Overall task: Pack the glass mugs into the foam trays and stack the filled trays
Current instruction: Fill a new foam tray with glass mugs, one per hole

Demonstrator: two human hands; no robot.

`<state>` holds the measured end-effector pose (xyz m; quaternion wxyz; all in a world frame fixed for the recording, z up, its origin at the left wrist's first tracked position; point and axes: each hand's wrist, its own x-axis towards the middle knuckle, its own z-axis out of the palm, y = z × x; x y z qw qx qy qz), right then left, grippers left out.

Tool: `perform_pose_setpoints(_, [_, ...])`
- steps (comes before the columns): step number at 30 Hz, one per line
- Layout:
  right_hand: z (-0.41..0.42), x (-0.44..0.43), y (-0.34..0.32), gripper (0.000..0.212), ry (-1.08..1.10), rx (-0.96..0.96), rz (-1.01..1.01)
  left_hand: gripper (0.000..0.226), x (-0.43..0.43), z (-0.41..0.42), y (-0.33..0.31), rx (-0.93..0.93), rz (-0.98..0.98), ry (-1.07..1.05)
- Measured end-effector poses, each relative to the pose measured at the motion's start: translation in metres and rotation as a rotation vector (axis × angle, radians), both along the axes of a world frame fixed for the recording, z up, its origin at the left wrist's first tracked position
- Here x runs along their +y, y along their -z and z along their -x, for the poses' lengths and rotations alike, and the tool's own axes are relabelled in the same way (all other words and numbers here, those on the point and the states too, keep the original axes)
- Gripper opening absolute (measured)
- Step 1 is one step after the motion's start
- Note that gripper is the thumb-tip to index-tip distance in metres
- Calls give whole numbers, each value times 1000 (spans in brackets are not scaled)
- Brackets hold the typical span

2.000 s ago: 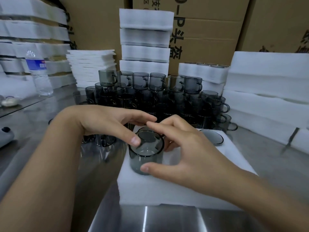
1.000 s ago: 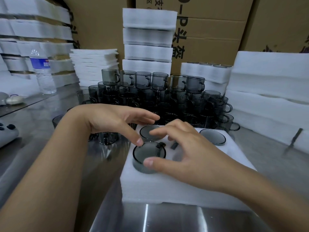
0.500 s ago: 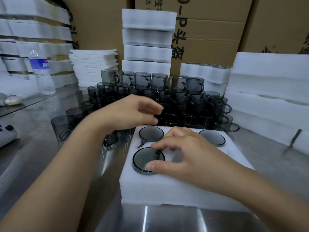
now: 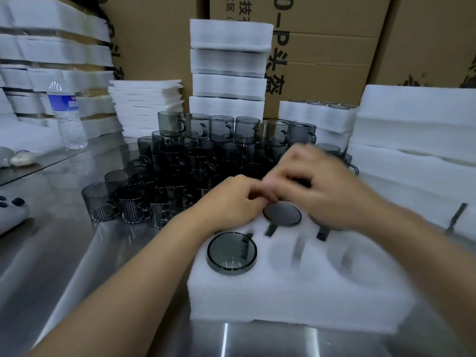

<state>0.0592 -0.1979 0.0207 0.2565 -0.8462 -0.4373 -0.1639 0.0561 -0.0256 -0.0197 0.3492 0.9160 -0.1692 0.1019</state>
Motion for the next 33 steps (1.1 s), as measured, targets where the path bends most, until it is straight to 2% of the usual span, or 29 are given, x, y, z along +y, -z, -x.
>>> perform_pose_setpoints(3, [-59, -14, -15, 16, 243, -71, -194, 31, -2, -2, 3, 17, -17, -43])
perform_pose_setpoints(6, [-113, -28, -19, 32, 472, -23, -204, 25, -3, -2, 4, 34, -23, -44])
perform_pose_setpoints(10, [-151, -33, -15, 51, 608, 38, -142, 18, -1, -4, 4, 38, -38, -53])
perform_pose_setpoints(15, [-154, -23, -13, 49, 576, 74, -73, 15, -1, -5, 6, 36, -53, -42])
perform_pose_setpoints(23, [-149, -18, -9, 37, 565, 2, 14, 15, -1, -6, 6, 41, -66, -43])
perform_pose_setpoints(29, [-148, -21, -8, 22, 546, -70, -93, 15, 0, -4, 5, 28, -73, -46])
perform_pose_setpoints(33, [-130, -25, -10, 17, 522, -71, -363, 16, 0, -3, 4, -15, -123, -40])
